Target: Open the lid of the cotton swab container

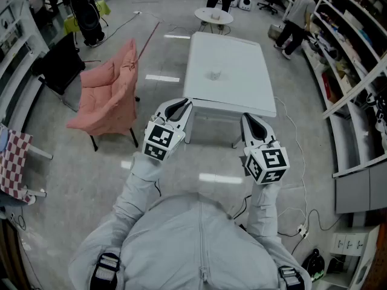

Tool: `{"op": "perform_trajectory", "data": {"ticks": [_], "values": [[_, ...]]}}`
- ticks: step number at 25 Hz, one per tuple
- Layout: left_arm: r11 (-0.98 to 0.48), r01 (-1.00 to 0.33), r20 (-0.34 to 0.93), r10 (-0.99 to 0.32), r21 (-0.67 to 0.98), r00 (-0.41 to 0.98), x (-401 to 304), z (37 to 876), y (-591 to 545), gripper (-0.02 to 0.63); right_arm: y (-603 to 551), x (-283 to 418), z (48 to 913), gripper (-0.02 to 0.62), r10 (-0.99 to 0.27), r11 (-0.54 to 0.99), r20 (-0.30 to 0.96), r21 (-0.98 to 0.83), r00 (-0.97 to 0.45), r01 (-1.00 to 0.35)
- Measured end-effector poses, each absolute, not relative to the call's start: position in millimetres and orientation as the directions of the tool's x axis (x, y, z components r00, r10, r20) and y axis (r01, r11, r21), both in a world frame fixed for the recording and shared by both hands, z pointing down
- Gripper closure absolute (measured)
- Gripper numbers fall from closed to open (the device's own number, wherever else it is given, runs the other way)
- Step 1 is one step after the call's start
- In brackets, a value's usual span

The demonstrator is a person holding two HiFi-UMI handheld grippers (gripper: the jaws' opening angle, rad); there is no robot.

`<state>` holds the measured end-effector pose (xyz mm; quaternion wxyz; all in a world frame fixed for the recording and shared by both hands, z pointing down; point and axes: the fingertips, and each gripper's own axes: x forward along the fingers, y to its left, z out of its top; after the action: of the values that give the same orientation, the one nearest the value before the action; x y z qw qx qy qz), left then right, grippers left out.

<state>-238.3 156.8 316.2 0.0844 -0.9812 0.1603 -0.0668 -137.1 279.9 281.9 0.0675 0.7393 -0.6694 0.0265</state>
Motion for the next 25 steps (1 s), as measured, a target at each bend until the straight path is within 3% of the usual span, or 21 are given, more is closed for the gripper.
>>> {"op": "perform_trajectory", "data": {"ticks": [25], "values": [[-0.938,-0.306,0.163,-0.331,-0.162,0.929,-176.8,348.3,189.9,0.552,313.4,-63.3,308.4,0.560,-0.986,-0.118,0.123,-0.029,0.113,-0.993]]}}
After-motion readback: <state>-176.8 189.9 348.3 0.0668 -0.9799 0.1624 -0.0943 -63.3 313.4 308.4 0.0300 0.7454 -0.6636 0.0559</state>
